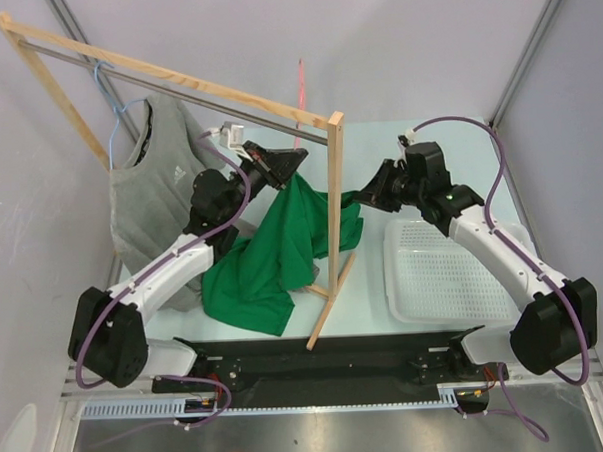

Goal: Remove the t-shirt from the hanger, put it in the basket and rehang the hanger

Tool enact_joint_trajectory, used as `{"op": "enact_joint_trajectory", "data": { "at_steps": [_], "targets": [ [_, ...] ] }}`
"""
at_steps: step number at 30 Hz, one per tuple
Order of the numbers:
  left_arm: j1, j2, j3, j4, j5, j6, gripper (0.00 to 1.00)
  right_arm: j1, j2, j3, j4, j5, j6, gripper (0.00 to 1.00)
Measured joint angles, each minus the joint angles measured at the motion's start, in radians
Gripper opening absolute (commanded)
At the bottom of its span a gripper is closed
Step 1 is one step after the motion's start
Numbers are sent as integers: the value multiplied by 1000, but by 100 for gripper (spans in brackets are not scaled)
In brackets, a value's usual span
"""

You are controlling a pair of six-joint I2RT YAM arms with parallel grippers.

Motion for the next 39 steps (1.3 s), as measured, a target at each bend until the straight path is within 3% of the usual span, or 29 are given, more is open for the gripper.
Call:
{"op": "enact_joint_trajectory", "data": {
  "at_steps": [3, 8, 16, 23, 30, 34, 39],
  "targets": [
    [13, 37, 46, 18, 18, 23, 1, -2, 4, 7, -11, 13, -6, 59],
    [28, 89, 111, 76, 104, 60, 3, -7, 13, 15, -34, 26, -20, 76],
    [71, 141, 190, 53, 176, 24, 0, -13, 10, 16, -59, 37, -29, 76],
    [76, 154, 132, 266, 164, -21, 0, -32, -34, 15, -69, 36, -30, 76],
    [83, 318, 315, 383, 207, -66, 0, -63, -96, -5, -70, 22, -31, 76],
    [87, 330, 333, 299, 228, -73, 0, -84, -103, -18, -72, 13, -35, 76],
    [95, 288, 336, -11, 220, -68, 0, -92, -109, -45, -72, 2, -39, 76]
  ]
}}
